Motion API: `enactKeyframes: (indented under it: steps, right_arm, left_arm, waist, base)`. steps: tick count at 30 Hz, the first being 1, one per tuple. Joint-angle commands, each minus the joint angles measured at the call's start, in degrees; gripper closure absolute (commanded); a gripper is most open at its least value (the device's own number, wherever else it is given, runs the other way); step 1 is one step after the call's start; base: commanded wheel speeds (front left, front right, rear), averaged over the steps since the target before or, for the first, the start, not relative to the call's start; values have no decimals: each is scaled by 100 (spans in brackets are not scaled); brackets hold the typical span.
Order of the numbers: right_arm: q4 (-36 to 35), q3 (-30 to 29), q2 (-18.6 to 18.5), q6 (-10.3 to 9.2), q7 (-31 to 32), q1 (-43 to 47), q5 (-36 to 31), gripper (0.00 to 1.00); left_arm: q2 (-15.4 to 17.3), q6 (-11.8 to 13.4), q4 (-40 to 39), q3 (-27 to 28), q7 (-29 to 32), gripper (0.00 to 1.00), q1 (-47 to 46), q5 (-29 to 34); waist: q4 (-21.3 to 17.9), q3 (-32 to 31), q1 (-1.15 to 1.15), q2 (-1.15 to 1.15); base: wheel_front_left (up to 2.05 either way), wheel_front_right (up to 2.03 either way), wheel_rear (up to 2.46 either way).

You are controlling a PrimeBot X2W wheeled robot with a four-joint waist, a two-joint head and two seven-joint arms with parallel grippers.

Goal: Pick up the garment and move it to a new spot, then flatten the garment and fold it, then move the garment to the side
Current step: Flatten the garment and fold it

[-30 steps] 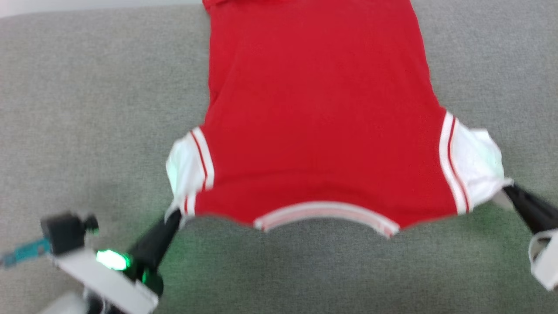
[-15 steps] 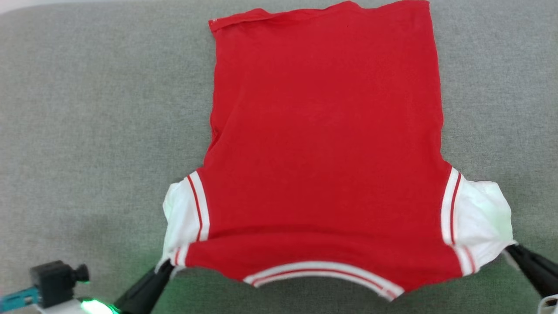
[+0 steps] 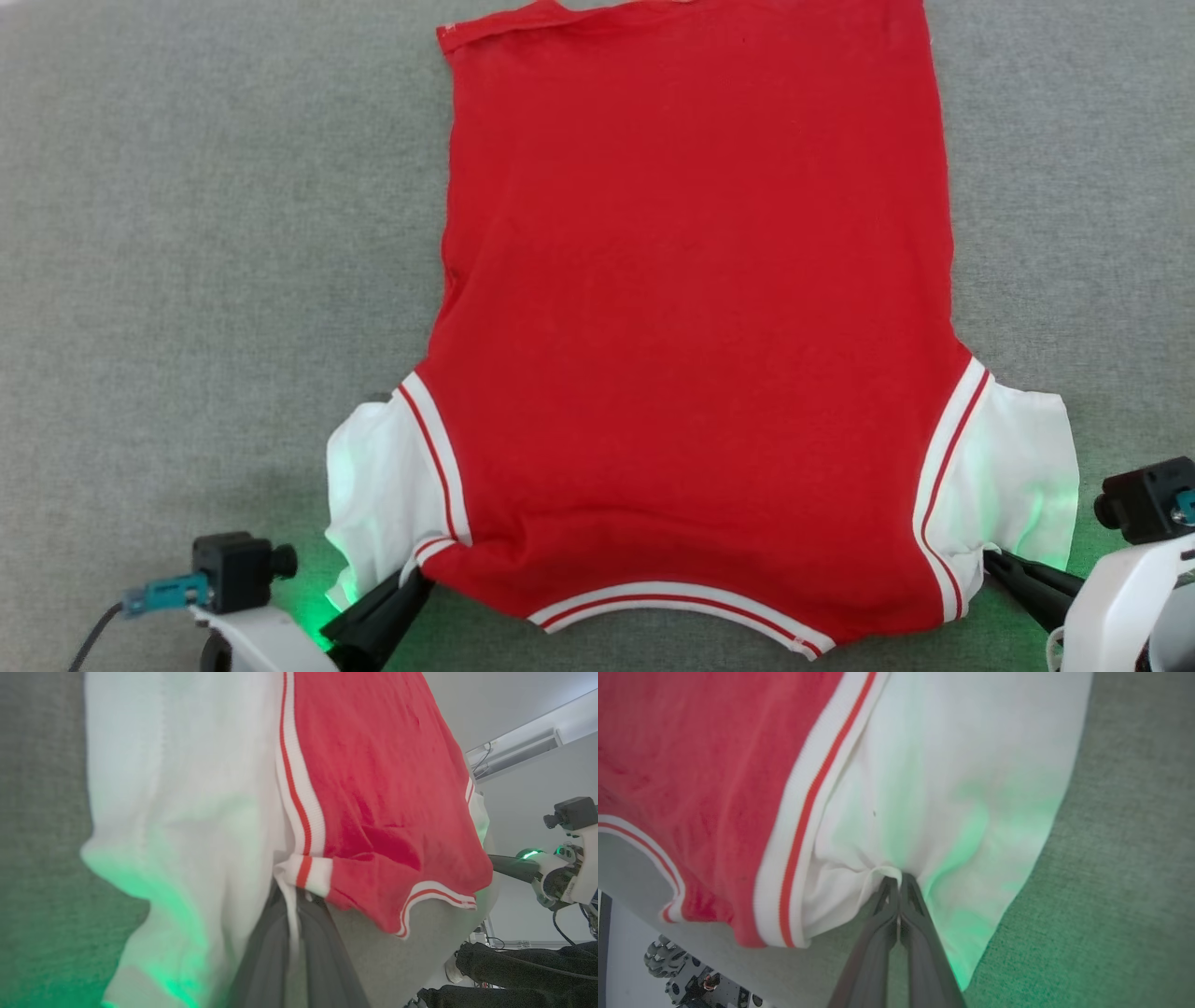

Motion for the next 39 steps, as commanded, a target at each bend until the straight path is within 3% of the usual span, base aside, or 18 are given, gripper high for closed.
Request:
enactKeyframes:
  steps: [1,7,12,13,14,15,21,25,29,33,39]
  right_arm:
    - [227,157,-5,-6,-47,-28,-28,100]
    - [983,636,-206,-29,-518,-200,-179,100]
    - [1214,920,-293,-48,-758,-390,-142,100]
    - [1198,934,-306,-48,-842,-425,-146,78]
    - [1165,903,-326,-49,-916,-491,-164,25]
    - [1091,860,-337,-49,-980,-541,-140,0]
    - [38,39,-440,-5,-959,-473,-9,0]
    - [-833,-664,-470,-5,-549,-456,16,0]
    - [-1314,-1221,-439,-5,-33,-1048,49,0]
    - [-969,-1248,-292,-5,384,-2223,-96,0]
    - [329,-1143,-95,-5,853,-3960,-434,0]
  left_arm:
    - [-82,13,92,-83,39,100,-77,-10]
    - [-278,21,562,-365,34,100,-353,84]
    - [-294,22,648,-511,-63,100,-494,3]
    - [-284,22,650,-538,-82,100,-514,-6]
    - [-274,22,650,-555,-103,100,-535,-20]
    - [-264,22,636,-573,-134,100,-551,-35]
    - [-148,16,406,-611,-328,100,-521,-120]
    - [-93,15,232,-673,-377,100,-608,-32]
    - [-79,12,77,-747,-370,100,-769,48]
    - [-138,9,-42,-822,-350,100,-1010,138]
    - [-273,7,-205,-956,-335,100,-1368,210]
  waist:
    - [27,30,0,0]
    - [60,109,0,0]
    - [6,142,0,0]
    - [-14,142,0,0]
    - [-34,140,0,0]
    - [-51,135,0,0]
    - [-102,92,0,0]
    - [-19,145,0,0]
    - [116,291,0,0]
    - [292,522,0,0]
    - [634,852,0,0]
  base:
    - [0,0,0]
    - [0,0,0]
    - [0,0,0]
    - [0,0,0]
    - [0,0,0]
    - [0,0,0]
    - [0,0,0]
    - [0,0,0]
    - [0,0,0]
    - [0,0,0]
    - [0,0,0]
